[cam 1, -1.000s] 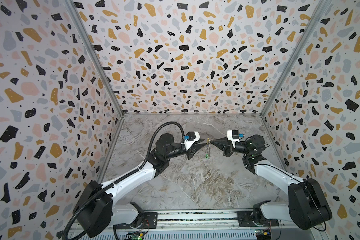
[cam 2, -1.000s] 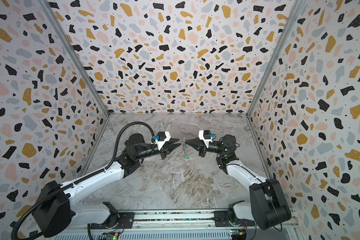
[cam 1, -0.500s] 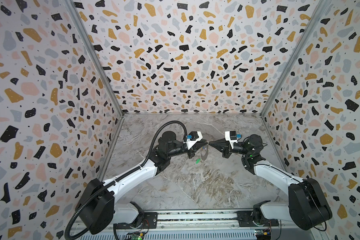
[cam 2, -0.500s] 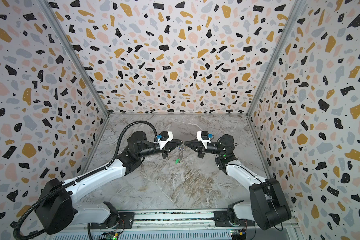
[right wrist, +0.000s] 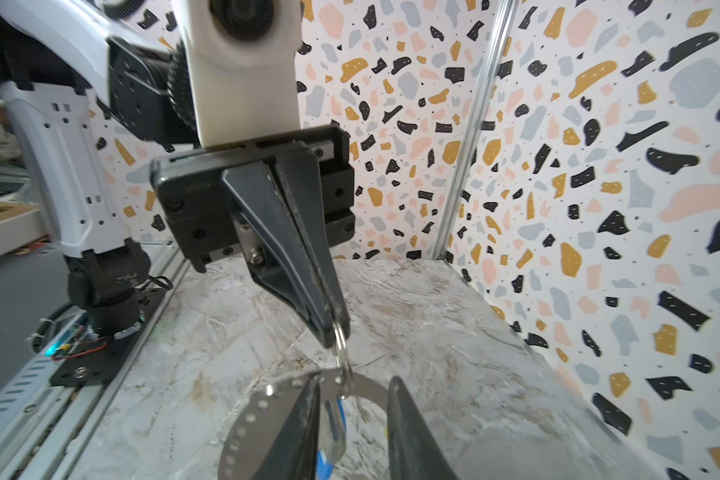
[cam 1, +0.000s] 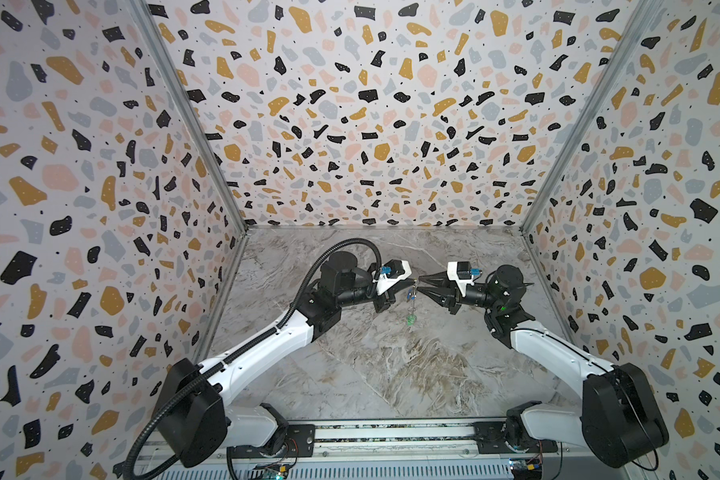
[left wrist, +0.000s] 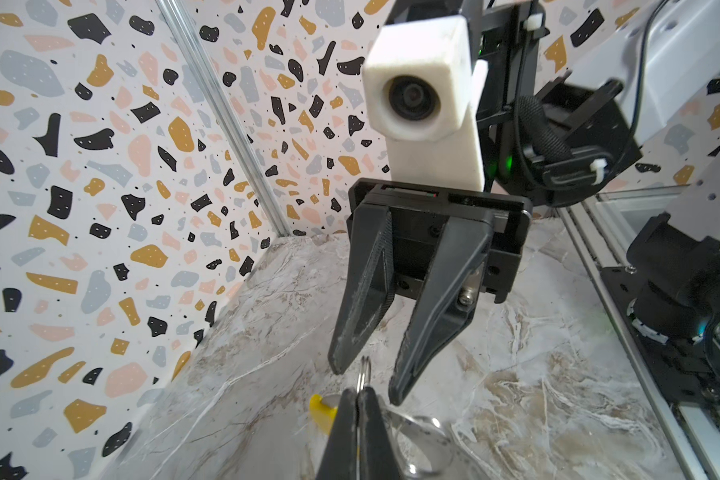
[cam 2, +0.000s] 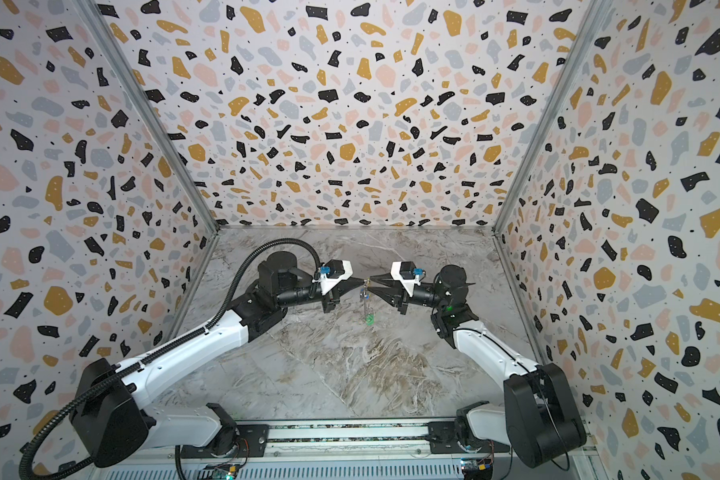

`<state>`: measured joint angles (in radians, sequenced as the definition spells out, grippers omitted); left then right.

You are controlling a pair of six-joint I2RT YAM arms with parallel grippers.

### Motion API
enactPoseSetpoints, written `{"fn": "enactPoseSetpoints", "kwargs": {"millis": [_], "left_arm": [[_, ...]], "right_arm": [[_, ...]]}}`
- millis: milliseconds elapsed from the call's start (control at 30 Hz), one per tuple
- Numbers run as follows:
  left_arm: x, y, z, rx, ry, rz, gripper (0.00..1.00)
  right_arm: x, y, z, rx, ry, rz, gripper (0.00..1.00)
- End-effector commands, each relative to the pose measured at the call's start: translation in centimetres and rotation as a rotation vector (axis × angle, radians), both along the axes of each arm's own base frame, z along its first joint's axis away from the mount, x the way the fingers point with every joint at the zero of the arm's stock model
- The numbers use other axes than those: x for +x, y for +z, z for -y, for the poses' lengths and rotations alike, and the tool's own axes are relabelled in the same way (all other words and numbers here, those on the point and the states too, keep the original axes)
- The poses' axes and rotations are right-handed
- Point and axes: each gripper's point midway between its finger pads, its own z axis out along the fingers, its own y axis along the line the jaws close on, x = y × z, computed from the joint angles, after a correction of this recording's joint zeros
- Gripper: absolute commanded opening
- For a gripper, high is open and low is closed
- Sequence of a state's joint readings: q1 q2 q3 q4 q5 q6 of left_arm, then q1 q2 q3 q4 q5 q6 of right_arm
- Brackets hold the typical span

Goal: Remove the keys from the keyring

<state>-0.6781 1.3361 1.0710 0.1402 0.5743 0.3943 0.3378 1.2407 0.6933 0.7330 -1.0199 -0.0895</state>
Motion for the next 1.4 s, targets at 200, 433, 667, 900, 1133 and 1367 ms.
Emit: {"fn": "enactPoseSetpoints", "kwargs": {"millis": [200,433,667,900,1133,1367], "left_arm": [[0.9,-0.2,0.2,0.163,-0.006,0.012,0.0],[1.0,-0.2,0.3,0.209,-0.01,0.01,0.0],[1.0,-0.7,0.6,0.256,-0.006,0.02,0.0],[0.9,-0.9,0.9,0.278,-0.003,0.029,0.0],[0.5,-0.9,1.3,0.277,-0.01,0.033,0.0],[0.2,-0.9,1.3,0.278,-0.016,0.035,0.0]], "right_arm": [[1.1,1.1,2.0,-0.1,-0.135,0.13,0.3],[0.3,1.0,1.1,-0.106,-0.066,0.12,0.25],[-0.4,0.8,0.1,-0.111,0.02,0.087,0.21],[-1.0,0.3,-0.4,-0.122,0.075,0.047,0.19],[-0.8,-0.8,-0.8,-0.159,0.074,0.012,0.18],[-0.5,-1.6,-1.1,-0.184,0.07,-0.014,0.13]]}}
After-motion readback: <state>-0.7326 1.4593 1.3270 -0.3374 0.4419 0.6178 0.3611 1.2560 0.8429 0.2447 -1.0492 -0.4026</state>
